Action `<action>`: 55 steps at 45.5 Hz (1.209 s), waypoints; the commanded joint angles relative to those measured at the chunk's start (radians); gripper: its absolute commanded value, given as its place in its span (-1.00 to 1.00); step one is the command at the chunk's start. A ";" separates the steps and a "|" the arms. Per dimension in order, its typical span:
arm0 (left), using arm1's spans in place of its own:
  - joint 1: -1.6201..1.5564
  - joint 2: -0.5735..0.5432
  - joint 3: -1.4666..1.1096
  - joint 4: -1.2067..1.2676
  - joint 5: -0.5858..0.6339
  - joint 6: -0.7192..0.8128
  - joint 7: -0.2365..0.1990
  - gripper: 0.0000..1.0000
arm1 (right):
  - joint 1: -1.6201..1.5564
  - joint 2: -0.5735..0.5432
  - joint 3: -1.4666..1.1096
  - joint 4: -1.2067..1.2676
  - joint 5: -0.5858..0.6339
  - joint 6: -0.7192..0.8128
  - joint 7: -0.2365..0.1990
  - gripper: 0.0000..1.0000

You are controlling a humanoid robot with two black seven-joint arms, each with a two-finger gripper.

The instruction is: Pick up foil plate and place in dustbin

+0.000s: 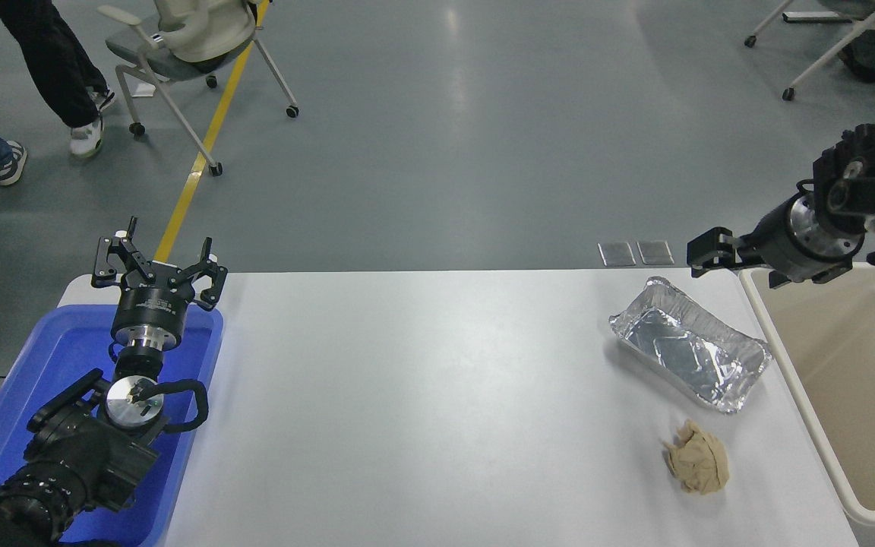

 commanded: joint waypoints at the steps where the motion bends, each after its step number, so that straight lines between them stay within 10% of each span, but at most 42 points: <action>1: 0.000 0.000 0.000 0.000 0.000 0.000 0.000 0.98 | -0.147 -0.059 0.008 -0.128 0.019 -0.100 -0.008 1.00; 20: 0.000 0.000 0.000 0.000 0.000 0.000 0.000 0.98 | -0.297 -0.075 0.057 -0.129 0.214 -0.273 -0.008 1.00; 55: 0.000 0.000 0.000 0.000 0.000 0.000 0.000 0.98 | -0.557 -0.038 0.329 -0.134 0.210 -0.428 -0.002 1.00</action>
